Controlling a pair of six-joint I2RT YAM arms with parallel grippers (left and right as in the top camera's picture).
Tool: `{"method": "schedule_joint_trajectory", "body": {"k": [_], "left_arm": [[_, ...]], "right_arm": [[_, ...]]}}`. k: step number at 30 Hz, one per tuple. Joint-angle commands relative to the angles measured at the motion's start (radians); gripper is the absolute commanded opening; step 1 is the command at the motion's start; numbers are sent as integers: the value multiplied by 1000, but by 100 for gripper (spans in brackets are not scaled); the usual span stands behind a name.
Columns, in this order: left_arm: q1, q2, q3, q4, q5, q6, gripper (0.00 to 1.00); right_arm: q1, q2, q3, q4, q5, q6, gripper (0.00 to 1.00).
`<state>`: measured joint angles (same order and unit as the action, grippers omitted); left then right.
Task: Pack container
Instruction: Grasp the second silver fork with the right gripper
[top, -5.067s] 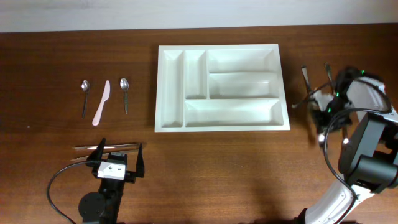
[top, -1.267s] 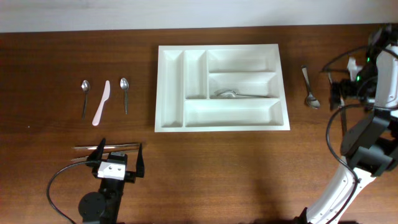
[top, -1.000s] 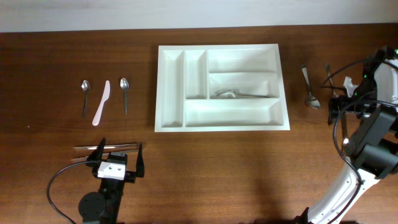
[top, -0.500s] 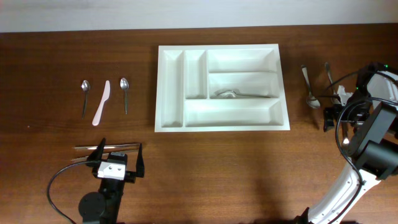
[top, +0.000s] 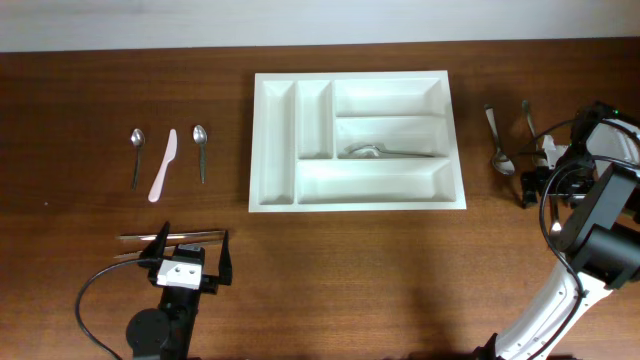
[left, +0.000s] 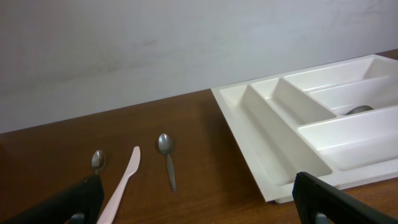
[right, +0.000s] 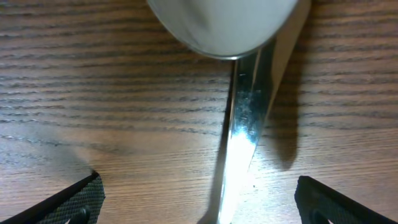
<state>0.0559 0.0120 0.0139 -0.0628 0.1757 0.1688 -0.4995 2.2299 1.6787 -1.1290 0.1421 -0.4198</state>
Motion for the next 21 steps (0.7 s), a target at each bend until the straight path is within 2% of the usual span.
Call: {"method": "schedule_joint_trajectory", "body": {"k": [1,12,15,21], "left_arm": [[6,-7,-5,-2,-7,13,99],[6,-7,-5,-2,-7,13,99],[6,-7,-5,-2,-7,13,99],[6,-7,-5,-2,-7,13,99]], "right_arm": [[-29,-21,-35,23,20,10,99],[-82,-19,-89,42,-49,16,100],[-82,-19,-89,45,-60,16,96],[-82,-17,-89,49,-63,16,96]]}}
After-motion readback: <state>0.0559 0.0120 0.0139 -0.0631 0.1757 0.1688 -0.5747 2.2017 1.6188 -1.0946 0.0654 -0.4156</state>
